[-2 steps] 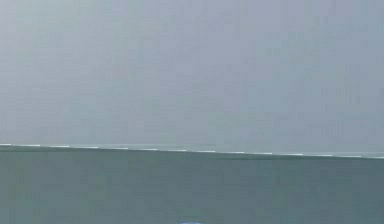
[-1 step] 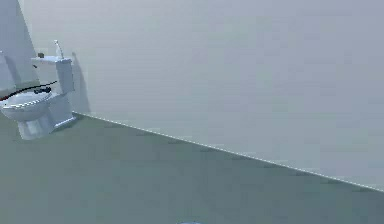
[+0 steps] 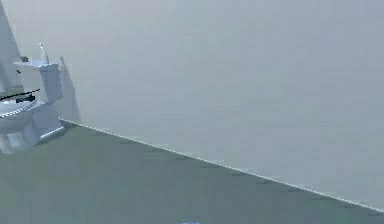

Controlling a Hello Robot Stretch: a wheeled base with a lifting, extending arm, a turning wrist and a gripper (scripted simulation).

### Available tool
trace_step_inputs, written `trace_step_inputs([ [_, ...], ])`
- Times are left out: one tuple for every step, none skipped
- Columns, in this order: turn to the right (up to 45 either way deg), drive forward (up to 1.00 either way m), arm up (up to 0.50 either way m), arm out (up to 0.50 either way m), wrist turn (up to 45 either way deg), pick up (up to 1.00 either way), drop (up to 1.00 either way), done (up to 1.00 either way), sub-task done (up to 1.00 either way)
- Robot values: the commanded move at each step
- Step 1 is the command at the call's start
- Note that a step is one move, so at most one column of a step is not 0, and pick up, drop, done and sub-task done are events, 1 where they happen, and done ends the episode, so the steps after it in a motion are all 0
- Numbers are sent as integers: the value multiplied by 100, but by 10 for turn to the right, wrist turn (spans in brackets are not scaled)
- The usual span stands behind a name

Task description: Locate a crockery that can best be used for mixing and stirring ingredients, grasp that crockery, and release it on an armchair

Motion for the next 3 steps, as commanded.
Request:
trace_step_inputs([
  [-180, 0, 0, 0, 0, 0, 0, 0, 0],
  [0, 45, 0, 0, 0, 0, 0, 0, 0],
  [-450, 0, 0, 0, 0, 0, 0, 0, 0],
])
